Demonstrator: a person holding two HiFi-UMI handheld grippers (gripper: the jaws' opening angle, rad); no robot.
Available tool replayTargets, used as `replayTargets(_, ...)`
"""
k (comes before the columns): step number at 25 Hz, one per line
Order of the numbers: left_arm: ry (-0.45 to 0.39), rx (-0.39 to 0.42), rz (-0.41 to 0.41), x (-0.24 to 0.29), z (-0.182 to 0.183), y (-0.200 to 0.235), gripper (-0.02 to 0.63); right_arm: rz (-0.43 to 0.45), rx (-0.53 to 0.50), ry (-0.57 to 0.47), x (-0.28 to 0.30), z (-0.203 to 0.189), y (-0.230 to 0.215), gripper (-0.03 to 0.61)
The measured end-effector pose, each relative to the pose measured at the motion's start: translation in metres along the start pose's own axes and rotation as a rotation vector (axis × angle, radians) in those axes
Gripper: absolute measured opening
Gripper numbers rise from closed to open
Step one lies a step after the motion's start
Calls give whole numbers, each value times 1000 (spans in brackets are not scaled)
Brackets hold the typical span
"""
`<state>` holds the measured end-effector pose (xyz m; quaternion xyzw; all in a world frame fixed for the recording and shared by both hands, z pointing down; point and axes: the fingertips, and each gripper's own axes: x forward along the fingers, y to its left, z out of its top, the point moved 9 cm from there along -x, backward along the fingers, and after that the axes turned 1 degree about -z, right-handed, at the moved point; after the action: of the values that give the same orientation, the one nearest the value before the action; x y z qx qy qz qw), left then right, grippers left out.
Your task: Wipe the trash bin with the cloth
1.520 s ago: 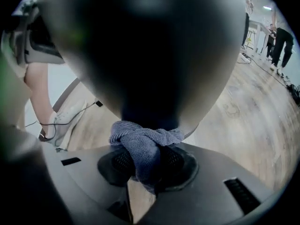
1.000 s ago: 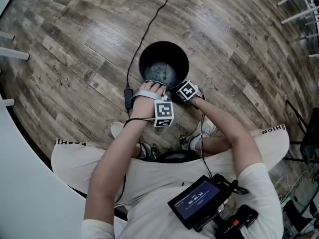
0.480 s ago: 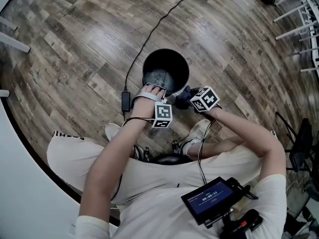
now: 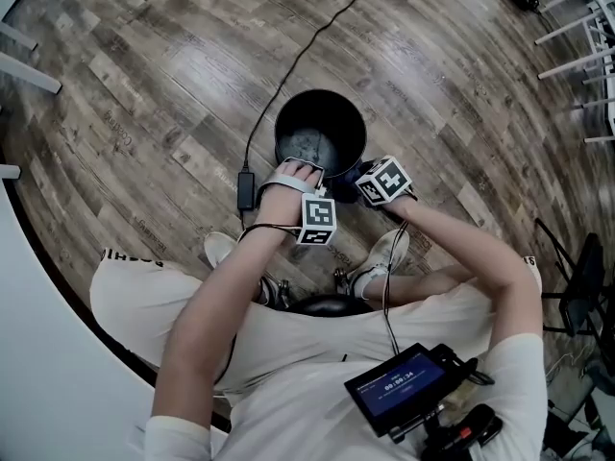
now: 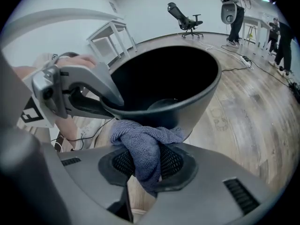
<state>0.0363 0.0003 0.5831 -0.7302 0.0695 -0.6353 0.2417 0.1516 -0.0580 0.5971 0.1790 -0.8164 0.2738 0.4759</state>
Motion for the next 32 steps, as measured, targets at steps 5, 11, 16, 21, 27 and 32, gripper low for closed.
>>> replayTargets(5,-19,-28,-10,2,0,3,114,-32,-54,44,50,-15,-19,100)
replayTargets(11,-13,-28,-5,2,-1,4,114,-54,-50,127,117,-42,-38,100)
replayTargets(16,-13,-29,-4,3,-1,5,115,-145,-63,146,159,-59,-51,100)
replayTargets(21,-15,-33,-4,6,2,6,117,-124,-15,116,140,-60,-47,100)
replayTargets(27,-28,-38,2,5,2,1,149,-45,-61,159,100,-64,-36,100)
replayTargets(32,42,-23,-14,3,-16,2,175,24,-162,140,47,-48,-6,100)
